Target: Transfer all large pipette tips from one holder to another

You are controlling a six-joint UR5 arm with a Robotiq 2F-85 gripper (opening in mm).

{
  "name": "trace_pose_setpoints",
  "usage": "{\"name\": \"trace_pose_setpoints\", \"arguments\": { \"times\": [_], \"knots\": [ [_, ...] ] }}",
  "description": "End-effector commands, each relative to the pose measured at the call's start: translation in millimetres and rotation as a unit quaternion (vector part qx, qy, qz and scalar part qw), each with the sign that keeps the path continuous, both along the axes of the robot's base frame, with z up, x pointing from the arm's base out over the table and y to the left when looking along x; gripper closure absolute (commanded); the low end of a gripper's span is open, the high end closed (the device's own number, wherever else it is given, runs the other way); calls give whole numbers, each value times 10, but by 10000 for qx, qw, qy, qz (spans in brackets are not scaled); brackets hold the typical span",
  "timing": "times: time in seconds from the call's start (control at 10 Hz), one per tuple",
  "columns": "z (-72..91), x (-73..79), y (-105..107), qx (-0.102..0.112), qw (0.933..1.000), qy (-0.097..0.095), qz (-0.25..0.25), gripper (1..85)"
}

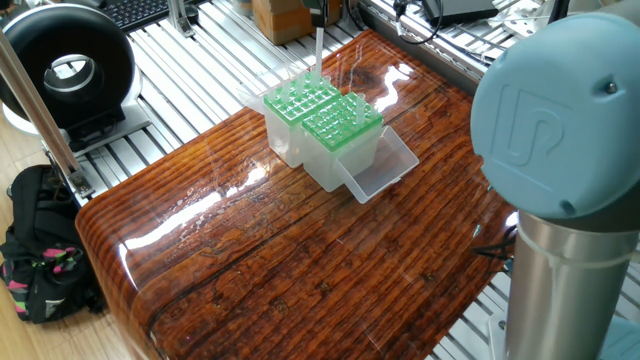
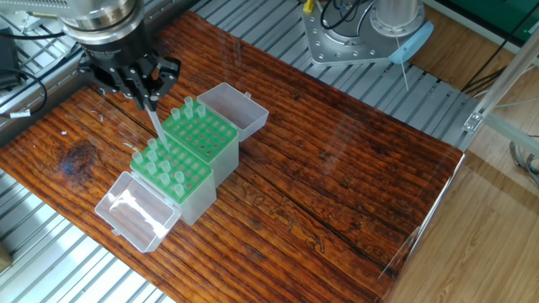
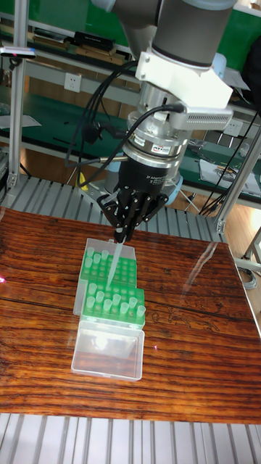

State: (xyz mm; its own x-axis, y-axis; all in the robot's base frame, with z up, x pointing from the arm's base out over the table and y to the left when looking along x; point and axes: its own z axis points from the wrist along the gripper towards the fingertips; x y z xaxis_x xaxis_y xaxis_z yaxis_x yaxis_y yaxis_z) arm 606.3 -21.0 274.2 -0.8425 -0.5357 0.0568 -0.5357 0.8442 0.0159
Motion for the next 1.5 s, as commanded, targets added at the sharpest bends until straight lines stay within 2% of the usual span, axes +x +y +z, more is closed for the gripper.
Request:
{"name": "trace_pose_setpoints", "arguments": {
  "times": [0.0, 0.6, 1.1, 1.4],
  "knots": [
    [-11, 12, 35, 59, 10000, -27, 1, 717],
    [-10, 8, 43, 74, 10000, -20, -22, 717],
    [39, 14, 73, 165, 9998, -43, -30, 717],
    [26, 33, 50, 135, 9999, -66, -30, 717]
  ]
}}
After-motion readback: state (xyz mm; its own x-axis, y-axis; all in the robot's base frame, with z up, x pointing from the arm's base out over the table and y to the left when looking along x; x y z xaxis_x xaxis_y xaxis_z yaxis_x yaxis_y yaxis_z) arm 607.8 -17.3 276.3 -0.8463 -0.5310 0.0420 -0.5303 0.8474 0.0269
